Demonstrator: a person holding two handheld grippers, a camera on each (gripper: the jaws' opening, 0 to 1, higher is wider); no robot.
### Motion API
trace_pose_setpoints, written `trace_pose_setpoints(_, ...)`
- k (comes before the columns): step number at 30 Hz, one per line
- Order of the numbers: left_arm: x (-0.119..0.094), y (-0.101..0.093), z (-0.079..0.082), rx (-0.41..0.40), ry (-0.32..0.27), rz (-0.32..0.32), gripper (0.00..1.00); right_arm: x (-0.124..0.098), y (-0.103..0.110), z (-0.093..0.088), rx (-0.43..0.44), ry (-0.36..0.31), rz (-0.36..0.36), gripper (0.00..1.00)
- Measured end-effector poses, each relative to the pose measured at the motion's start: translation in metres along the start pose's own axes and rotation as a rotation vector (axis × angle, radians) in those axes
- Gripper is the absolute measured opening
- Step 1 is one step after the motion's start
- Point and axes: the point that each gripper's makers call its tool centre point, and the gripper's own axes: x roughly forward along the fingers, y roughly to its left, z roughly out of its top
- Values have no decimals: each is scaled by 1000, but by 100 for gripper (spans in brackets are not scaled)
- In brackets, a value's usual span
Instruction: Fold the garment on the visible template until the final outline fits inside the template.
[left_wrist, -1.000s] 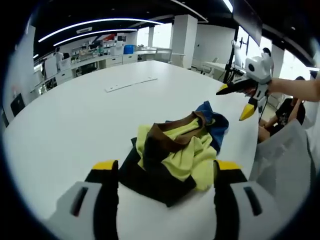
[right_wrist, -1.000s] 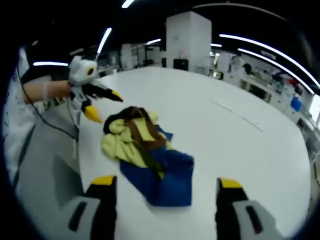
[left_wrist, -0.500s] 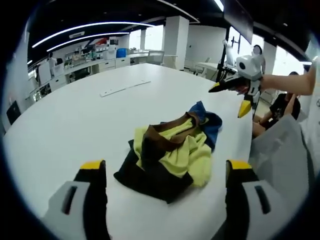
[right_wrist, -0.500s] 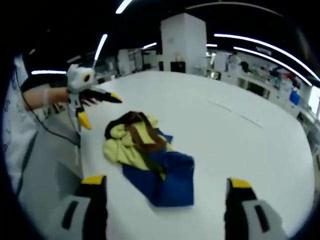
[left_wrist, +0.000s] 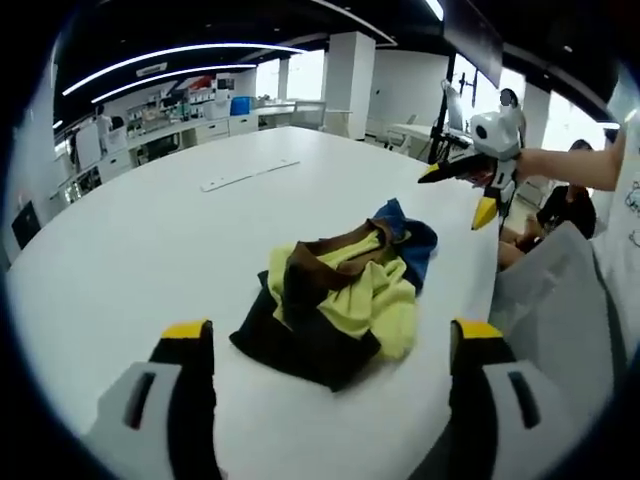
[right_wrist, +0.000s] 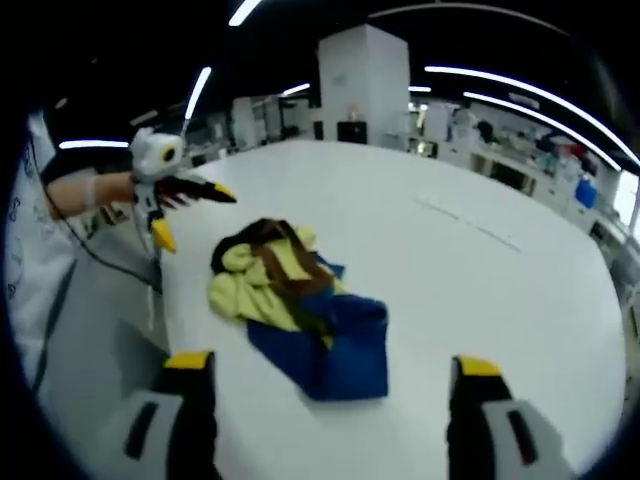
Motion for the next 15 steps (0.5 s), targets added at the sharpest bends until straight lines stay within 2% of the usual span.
trace_pose_setpoints(6,1,-2,-1,4,10,1,92,-6,3,-4,19,-7,-12,97)
trace_pose_setpoints(15,4,-5,2,19,23,-7,90,-10,-7,-11,35,-9,-29,95)
